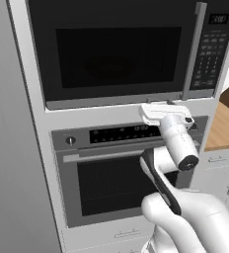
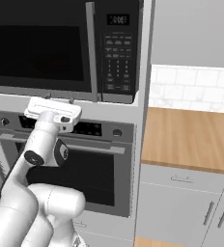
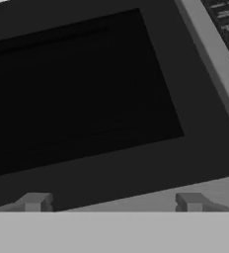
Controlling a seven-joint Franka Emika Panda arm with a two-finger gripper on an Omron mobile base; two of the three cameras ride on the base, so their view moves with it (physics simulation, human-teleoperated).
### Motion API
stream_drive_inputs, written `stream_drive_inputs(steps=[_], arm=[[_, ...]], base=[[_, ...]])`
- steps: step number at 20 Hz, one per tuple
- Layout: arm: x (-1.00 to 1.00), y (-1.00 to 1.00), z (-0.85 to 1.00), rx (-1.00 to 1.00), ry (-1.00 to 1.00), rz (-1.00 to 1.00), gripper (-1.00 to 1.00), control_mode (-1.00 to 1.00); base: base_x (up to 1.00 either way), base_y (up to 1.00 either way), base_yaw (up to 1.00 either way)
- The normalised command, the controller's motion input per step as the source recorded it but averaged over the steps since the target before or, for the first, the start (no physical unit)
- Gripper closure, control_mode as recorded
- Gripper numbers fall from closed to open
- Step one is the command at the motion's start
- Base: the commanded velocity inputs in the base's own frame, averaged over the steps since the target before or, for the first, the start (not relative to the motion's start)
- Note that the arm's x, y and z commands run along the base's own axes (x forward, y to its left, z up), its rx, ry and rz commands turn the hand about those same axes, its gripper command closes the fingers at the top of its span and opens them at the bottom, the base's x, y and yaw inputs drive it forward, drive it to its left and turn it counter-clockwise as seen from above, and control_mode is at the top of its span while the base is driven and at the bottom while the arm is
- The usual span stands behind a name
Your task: Open the microwave, place the bowl with waffle inside the microwave, then close the microwave door and turn it on.
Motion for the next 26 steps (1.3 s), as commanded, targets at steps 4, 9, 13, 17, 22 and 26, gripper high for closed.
stream_drive_inputs(steps=[4, 9, 13, 17, 22, 26], arm=[[-0.42, -0.86, 0.55, 0.00, 0.16, 0.00, -1.00, -1.00], [-0.27, -0.67, 0.39, -0.01, 0.26, 0.00, -1.00, -1.00], [-0.23, -0.71, 0.06, -0.01, 0.22, 0.00, -1.00, -1.00], [0.00, -0.63, 0.00, -0.04, 0.03, 0.04, -1.00, -1.00], [0.00, -0.42, -0.11, -0.03, 0.00, 0.11, -1.00, -1.00], [0.01, -0.22, -0.25, -0.03, 0.00, 0.17, -1.00, -1.00]], base=[[0.00, 0.00, 0.00], [0.00, 0.00, 0.00], [0.00, 0.00, 0.00], [0.00, 0.00, 0.00], [0.00, 0.00, 0.00], [0.00, 0.00, 0.00]])
